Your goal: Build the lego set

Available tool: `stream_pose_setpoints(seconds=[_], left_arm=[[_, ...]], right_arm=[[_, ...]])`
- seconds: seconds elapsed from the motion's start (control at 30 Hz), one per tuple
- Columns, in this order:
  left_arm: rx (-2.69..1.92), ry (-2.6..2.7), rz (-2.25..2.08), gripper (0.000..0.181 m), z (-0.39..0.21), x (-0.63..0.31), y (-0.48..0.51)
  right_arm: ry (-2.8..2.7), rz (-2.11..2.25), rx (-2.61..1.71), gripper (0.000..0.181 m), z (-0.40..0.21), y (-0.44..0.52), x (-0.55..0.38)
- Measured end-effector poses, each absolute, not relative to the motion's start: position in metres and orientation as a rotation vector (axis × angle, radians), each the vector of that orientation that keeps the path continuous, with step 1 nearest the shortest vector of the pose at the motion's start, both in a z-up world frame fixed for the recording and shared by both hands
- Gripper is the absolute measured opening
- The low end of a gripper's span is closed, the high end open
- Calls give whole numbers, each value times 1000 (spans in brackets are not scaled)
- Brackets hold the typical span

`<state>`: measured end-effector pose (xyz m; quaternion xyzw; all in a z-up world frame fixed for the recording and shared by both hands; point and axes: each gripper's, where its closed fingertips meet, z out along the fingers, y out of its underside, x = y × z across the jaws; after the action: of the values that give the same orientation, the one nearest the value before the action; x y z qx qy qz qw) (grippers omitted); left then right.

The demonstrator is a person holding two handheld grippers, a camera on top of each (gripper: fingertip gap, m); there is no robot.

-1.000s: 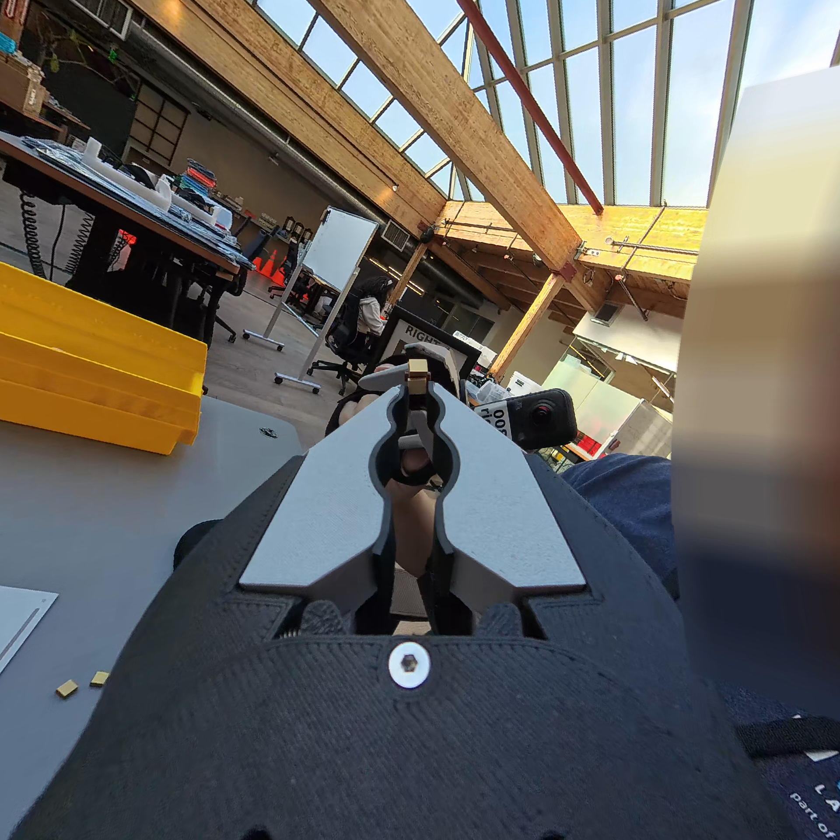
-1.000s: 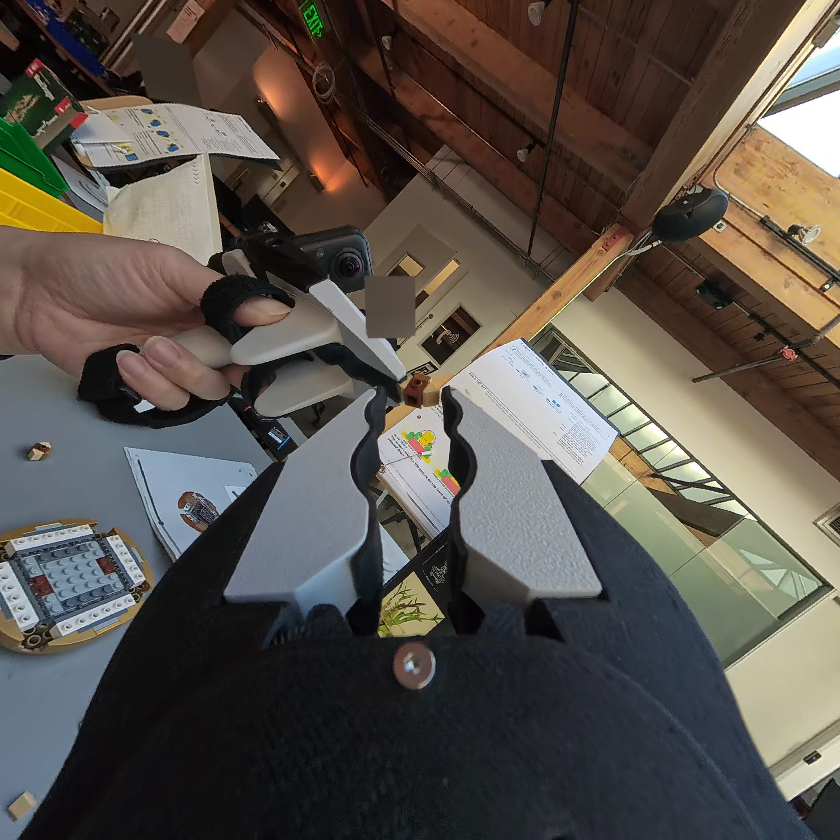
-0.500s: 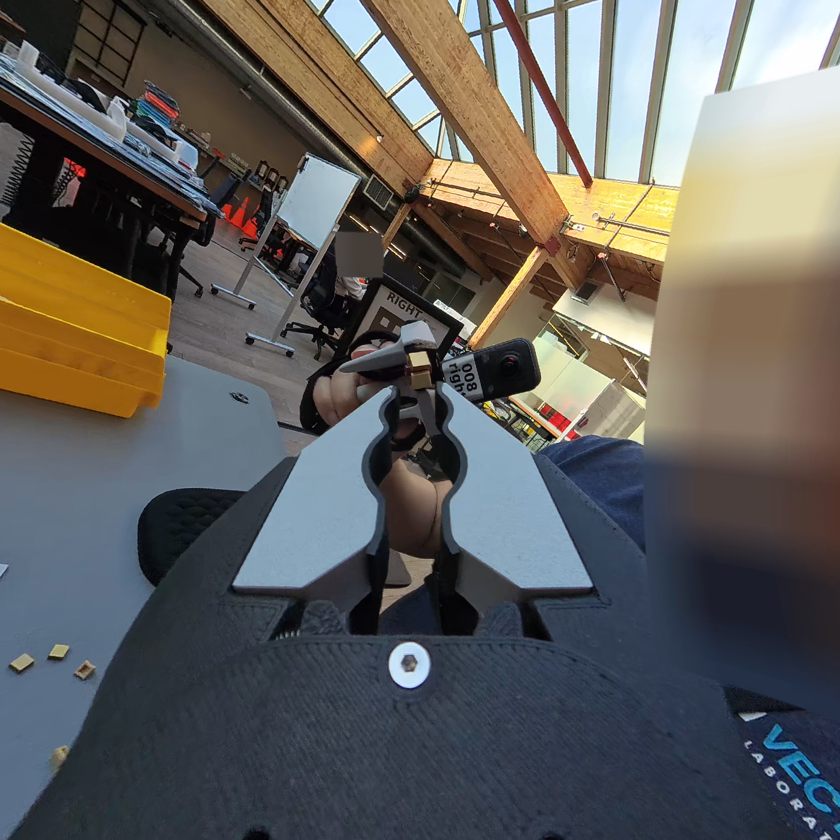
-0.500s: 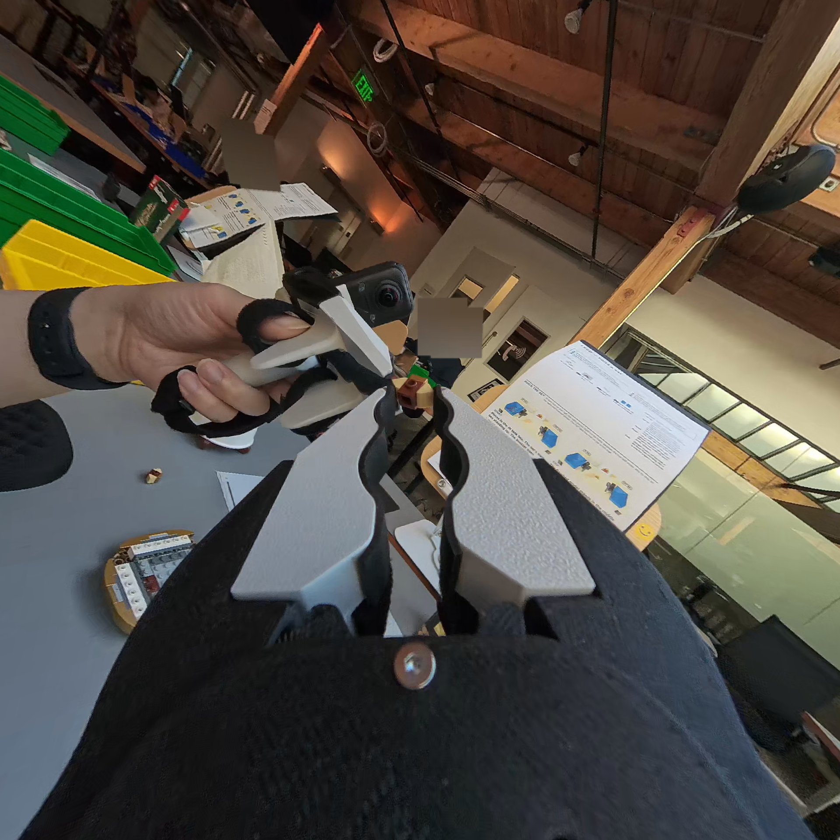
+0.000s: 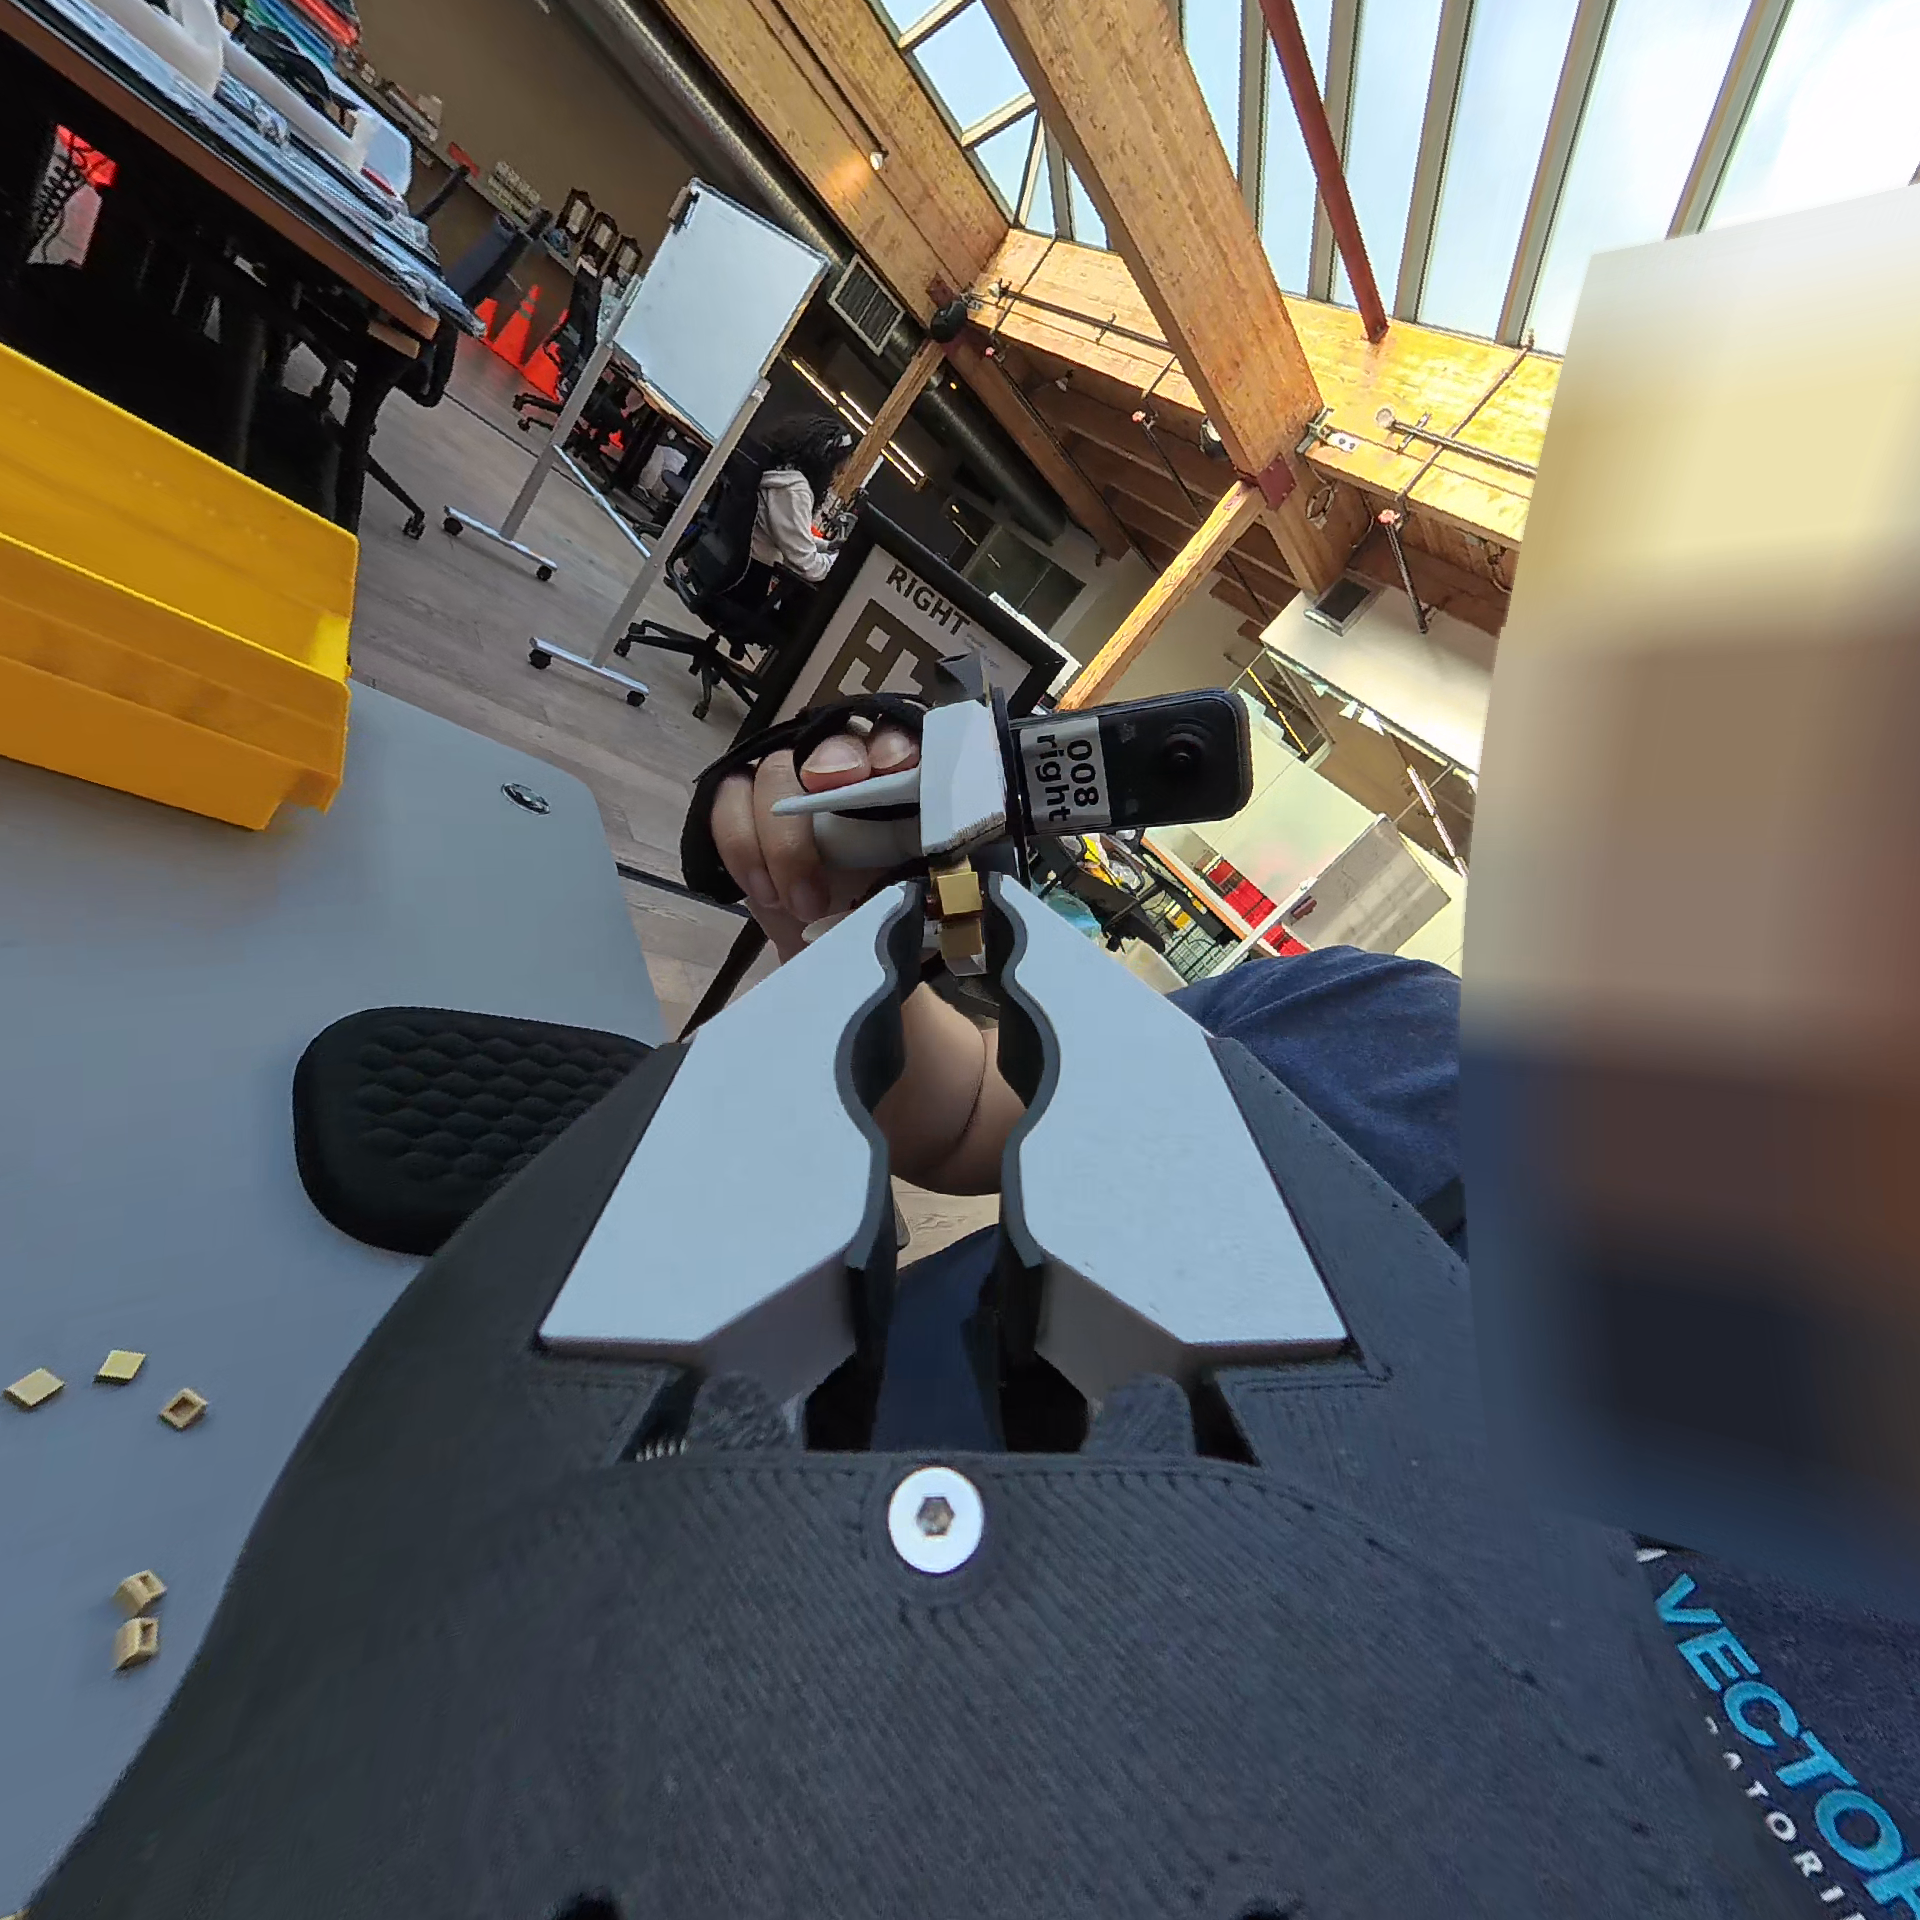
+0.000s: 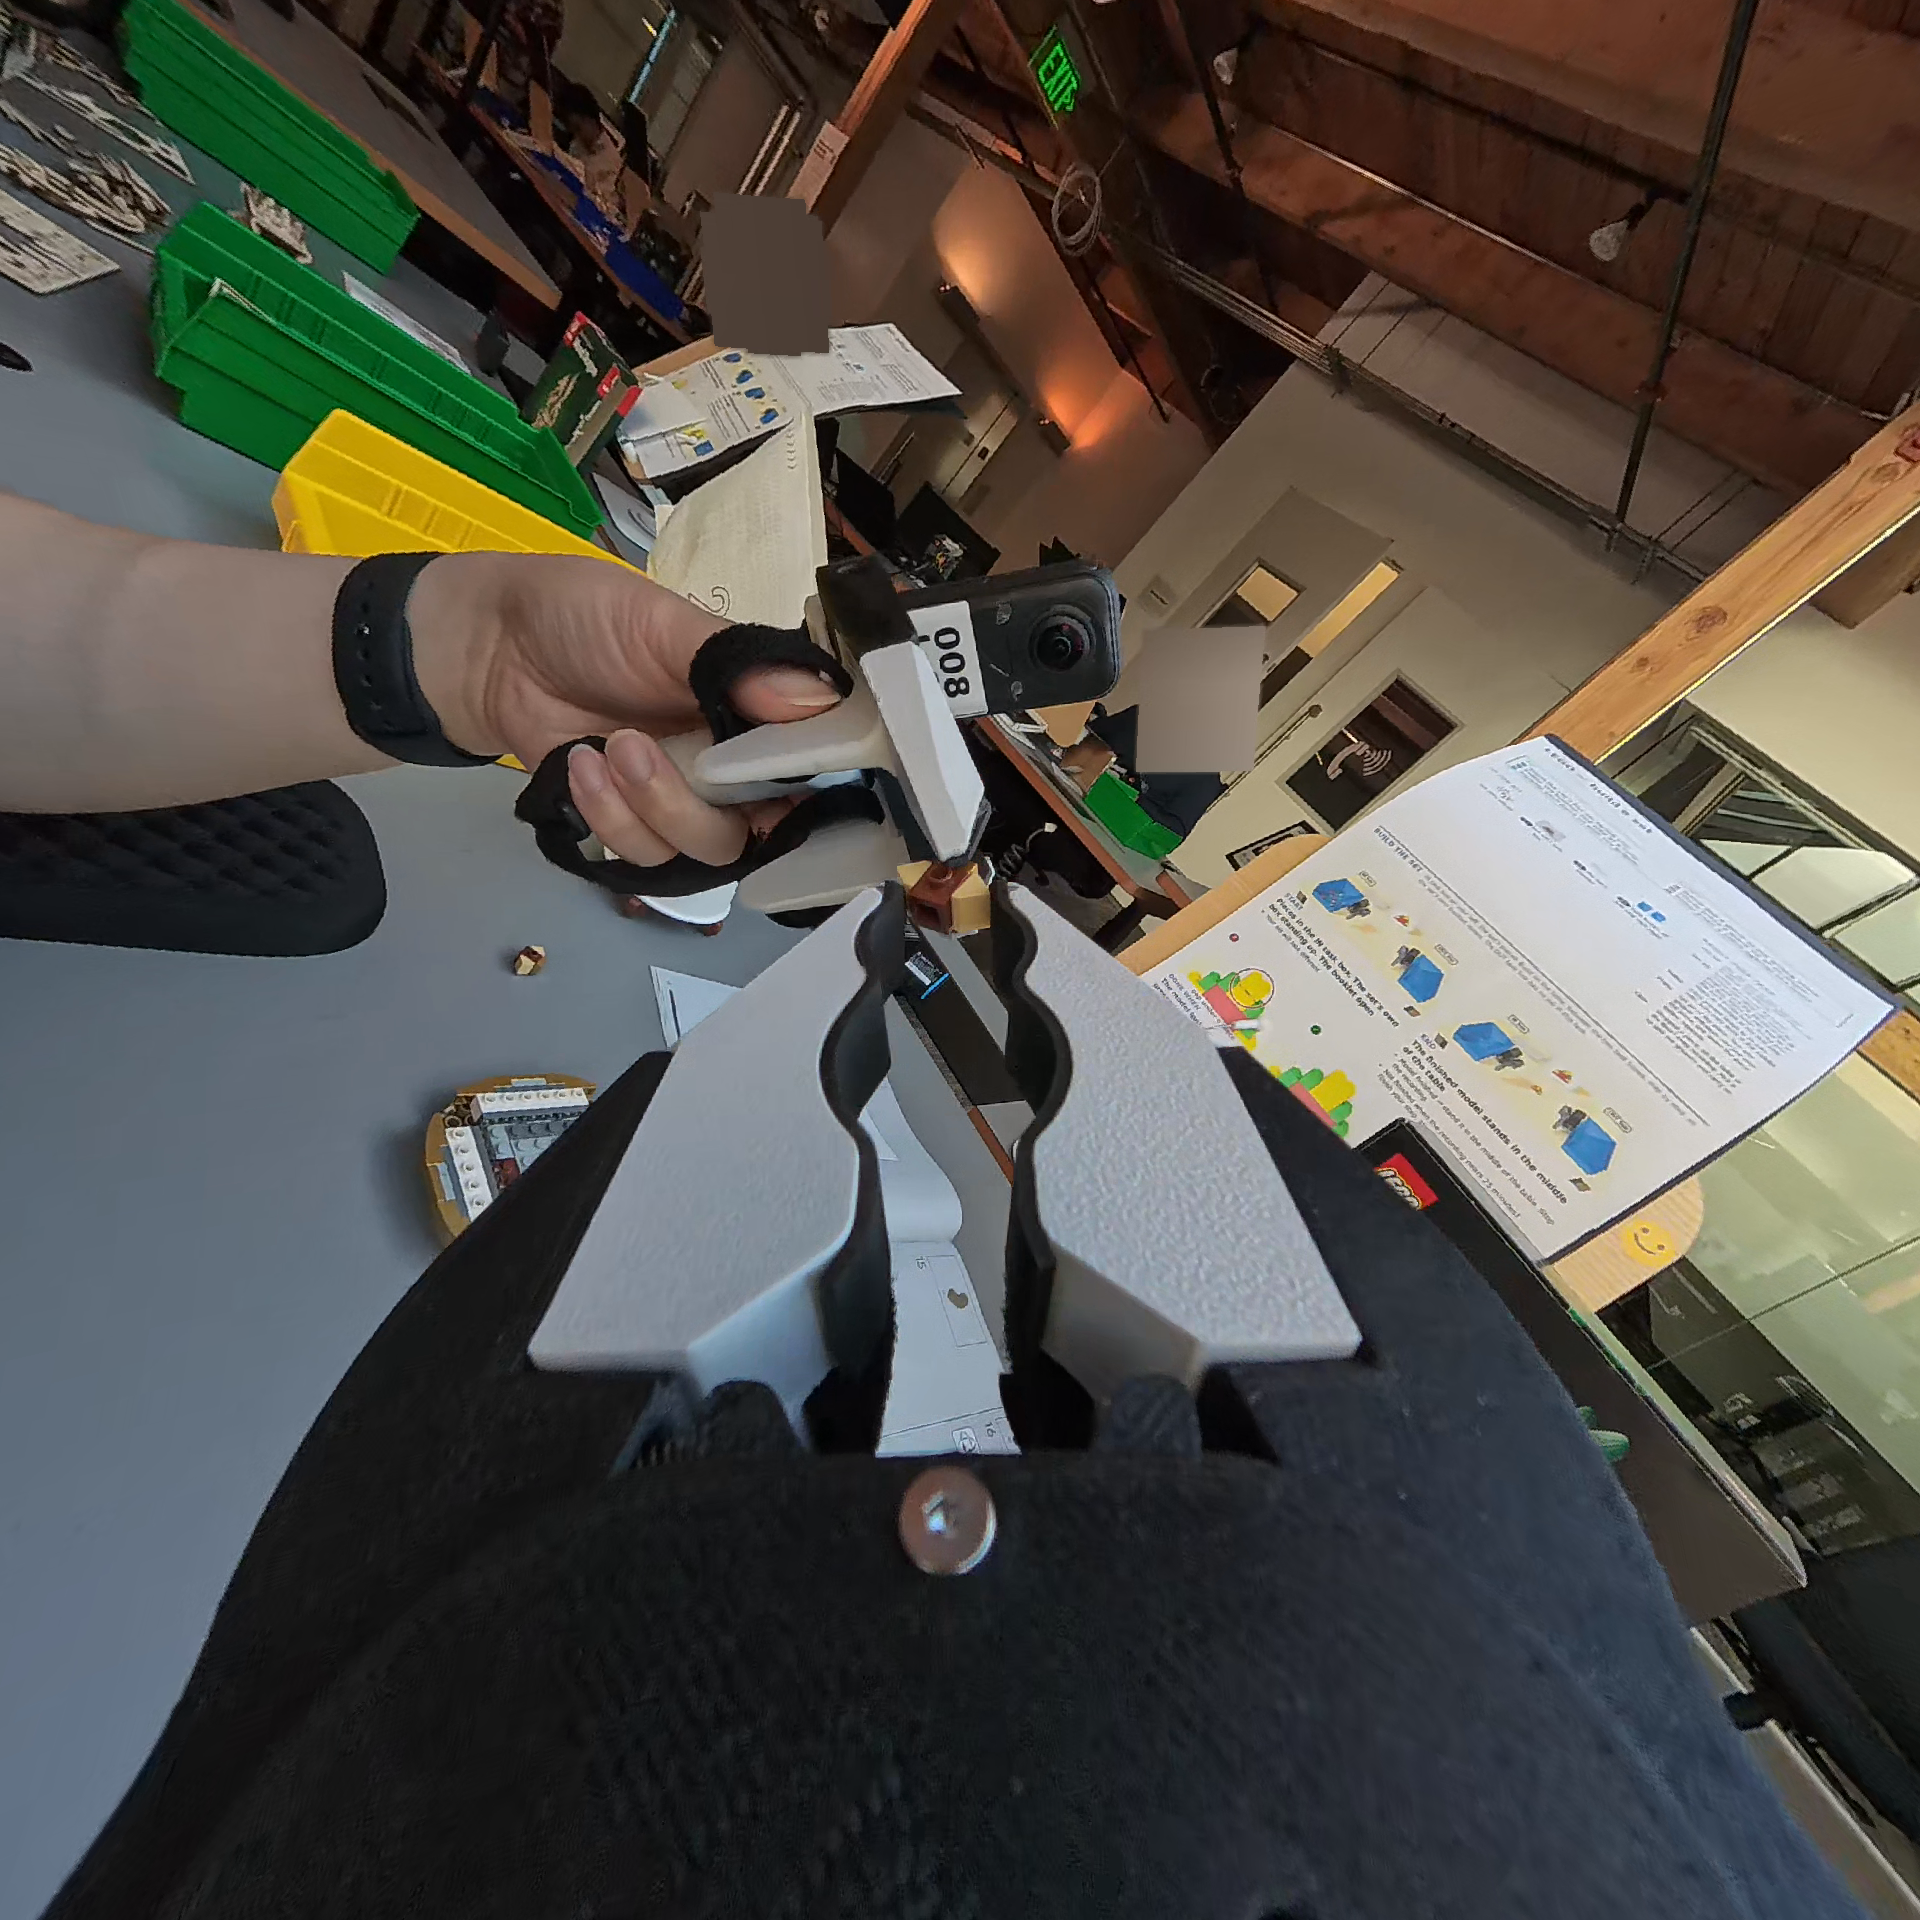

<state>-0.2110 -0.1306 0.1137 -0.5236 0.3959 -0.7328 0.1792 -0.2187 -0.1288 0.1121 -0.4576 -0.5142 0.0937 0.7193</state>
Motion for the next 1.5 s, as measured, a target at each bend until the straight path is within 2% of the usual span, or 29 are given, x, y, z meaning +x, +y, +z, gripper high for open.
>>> stream_pose_setpoints(seconds=[0.1, 0.23, 0.47, 0.57, 0.7, 0.8, 1.03, 1.17, 1.23, 1.37, 1.5], left_arm=[[-1477, 1072, -2072, 9, 116, -210, -126], [-1427, 923, -2075, 9, 124, -208, -112], [-1339, 818, -1994, 9, 134, -208, -105], [-1328, 802, -2018, 9, 136, -209, -106], [-1333, 817, -2050, 9, 135, -207, -110], [-1334, 828, -2052, 9, 135, -206, -112], [-1324, 845, -2064, 9, 136, -205, -116], [-1337, 885, -2051, 9, 135, -209, -116], [-1368, 929, -2013, 9, 131, -212, -114], [-1509, 1154, -1870, 9, 109, -214, -122], [-1628, 1299, -1876, 9, 91, -219, -136]], right_arm=[[-1106, 200, -1013, 16, 113, -125, -217], [-1022, 168, -1035, 38, 117, -118, -218], [-871, 43, -1041, 35, 130, -110, -217], [-880, -38, -1019, 28, 134, -109, -216], [-887, -50, -1020, 27, 135, -108, -216], [-890, -49, -1032, 20, 134, -107, -215], [-895, -13, -1017, 19, 135, -112, -214], [-927, 101, -1047, 24, 132, -113, -217], [-954, 280, -1113, 38, 127, -117, -220], [-944, 641, -1278, 40, 118, -121, -213], [-1169, 466, -1160, 40, 103, -138, -218]])
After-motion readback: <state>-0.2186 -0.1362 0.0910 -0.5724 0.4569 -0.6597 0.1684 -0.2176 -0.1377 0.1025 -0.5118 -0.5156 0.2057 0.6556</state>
